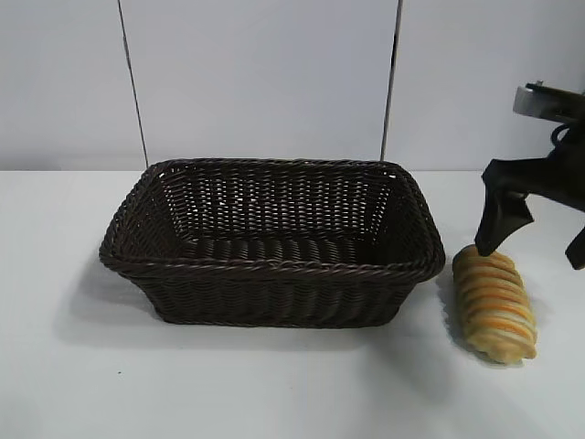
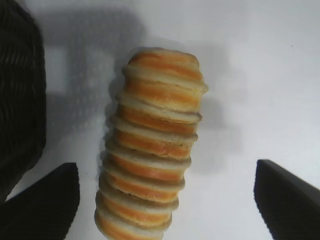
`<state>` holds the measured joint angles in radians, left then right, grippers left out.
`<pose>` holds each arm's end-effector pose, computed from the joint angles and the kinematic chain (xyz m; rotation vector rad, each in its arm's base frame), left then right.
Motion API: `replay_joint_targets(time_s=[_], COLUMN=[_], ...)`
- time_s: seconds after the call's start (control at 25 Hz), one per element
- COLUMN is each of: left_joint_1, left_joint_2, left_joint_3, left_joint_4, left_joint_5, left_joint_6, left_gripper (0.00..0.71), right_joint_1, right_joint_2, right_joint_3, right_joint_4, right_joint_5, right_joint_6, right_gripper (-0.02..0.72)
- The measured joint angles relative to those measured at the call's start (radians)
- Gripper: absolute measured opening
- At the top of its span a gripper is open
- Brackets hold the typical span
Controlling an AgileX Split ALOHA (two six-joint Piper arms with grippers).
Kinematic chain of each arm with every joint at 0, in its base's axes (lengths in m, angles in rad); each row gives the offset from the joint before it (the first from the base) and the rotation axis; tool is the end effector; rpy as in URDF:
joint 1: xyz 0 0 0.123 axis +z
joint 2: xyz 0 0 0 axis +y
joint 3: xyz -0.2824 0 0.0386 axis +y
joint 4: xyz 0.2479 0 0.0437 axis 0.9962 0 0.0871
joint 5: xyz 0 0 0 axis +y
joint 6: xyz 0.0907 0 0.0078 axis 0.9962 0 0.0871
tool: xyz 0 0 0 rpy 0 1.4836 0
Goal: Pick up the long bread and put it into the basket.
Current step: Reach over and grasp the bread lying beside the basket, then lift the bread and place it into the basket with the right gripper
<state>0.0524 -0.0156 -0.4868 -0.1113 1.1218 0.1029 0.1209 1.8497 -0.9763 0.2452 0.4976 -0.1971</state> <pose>-0.0082 -0.0096 0.2690 0.0624 2.0970 -0.0409 0.3304 0.0508 0.1355 -0.1693 2.8396 0.1950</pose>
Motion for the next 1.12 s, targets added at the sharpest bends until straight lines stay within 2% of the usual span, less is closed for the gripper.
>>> replay_joint_targets(time_s=[0.12, 0.32, 0.4, 0.52, 0.76, 1.04, 1.12], left_joint_1=[0.000, 0.000, 0.000, 0.000, 0.000, 0.000, 0.000], left_joint_2=[0.000, 0.000, 0.000, 0.000, 0.000, 0.000, 0.000], left_joint_3=[0.000, 0.000, 0.000, 0.000, 0.000, 0.000, 0.000], left_joint_4=[0.000, 0.000, 0.000, 0.000, 0.001, 0.001, 0.001], left_joint_5=[0.000, 0.000, 0.000, 0.000, 0.000, 0.000, 0.000], left_joint_6=[0.000, 0.001, 0.001, 0.001, 0.001, 0.001, 0.001], left_gripper=[0.695, 0.695, 0.695, 0.695, 0.695, 0.695, 0.695], right_joint_1=[-0.001, 0.002, 0.004, 0.005, 0.005, 0.005, 0.012], right_joint_2=[0.021, 0.024, 0.024, 0.016, -0.084, -0.205, -0.205], right_joint_3=[0.000, -0.002, -0.002, -0.005, -0.083, -0.285, -0.316], right_joint_4=[-0.072, -0.219, -0.245, -0.265, -0.286, -0.286, -0.286], right_joint_5=[-0.008, -0.011, -0.011, 0.007, 0.188, 0.354, 0.382], right_joint_6=[0.066, 0.257, 0.299, 0.317, 0.321, 0.320, 0.310], right_gripper=[0.473, 0.214, 0.117, 0.103, 0.103, 0.097, 0.093])
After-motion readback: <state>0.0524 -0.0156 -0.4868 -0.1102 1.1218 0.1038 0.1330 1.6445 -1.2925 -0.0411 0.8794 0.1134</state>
